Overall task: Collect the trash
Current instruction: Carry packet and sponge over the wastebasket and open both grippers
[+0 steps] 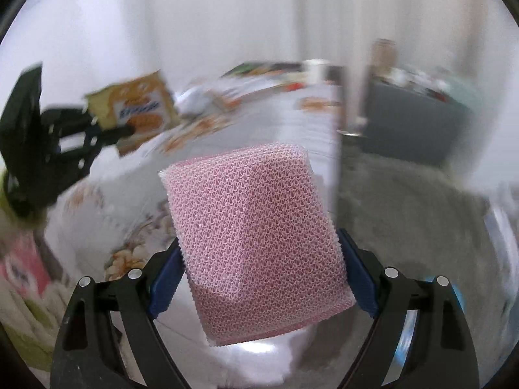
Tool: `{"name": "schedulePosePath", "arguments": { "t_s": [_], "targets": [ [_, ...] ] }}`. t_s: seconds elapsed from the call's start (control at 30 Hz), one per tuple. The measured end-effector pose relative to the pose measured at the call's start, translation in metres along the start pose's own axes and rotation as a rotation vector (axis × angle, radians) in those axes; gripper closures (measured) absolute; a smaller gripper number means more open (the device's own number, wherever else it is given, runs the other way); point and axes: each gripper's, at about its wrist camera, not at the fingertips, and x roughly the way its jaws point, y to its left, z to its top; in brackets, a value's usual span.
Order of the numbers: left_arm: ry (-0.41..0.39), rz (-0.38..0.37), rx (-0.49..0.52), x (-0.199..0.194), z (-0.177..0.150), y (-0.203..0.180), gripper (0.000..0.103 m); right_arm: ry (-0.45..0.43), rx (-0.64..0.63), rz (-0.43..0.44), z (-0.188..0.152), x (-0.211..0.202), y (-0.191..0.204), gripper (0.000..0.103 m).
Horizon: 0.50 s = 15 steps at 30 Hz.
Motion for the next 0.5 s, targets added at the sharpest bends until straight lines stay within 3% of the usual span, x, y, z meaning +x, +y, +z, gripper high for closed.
{"name": "schedulePosePath", "arguments": {
  "t_s": [0.07, 0.23, 0.37, 0.5],
  "targets": [
    [-0.043, -0.043, 0.020, 0.005, 0.025, -0.014, 0.100, -0.069, 0.159, -0.082, -0.020, -0.029, -0.034, 0.020],
    [-0.097, -0.259, 0.014, 0.033, 0.101, -0.060, 0.100, -0.147, 0.607, -0.299, -0.083, -0.086, -0.118, 0.019],
    [-0.030, -0.489, -0.036, 0.071, 0.156, -0.107, 0.100, -0.219, 0.923, -0.321, -0.148, -0.104, -0.172, 0.019],
    [0.138, -0.701, -0.092, 0.128, 0.203, -0.165, 0.100, -0.262, 1.218, -0.254, -0.212, -0.092, -0.215, 0.019]
  ]
}}
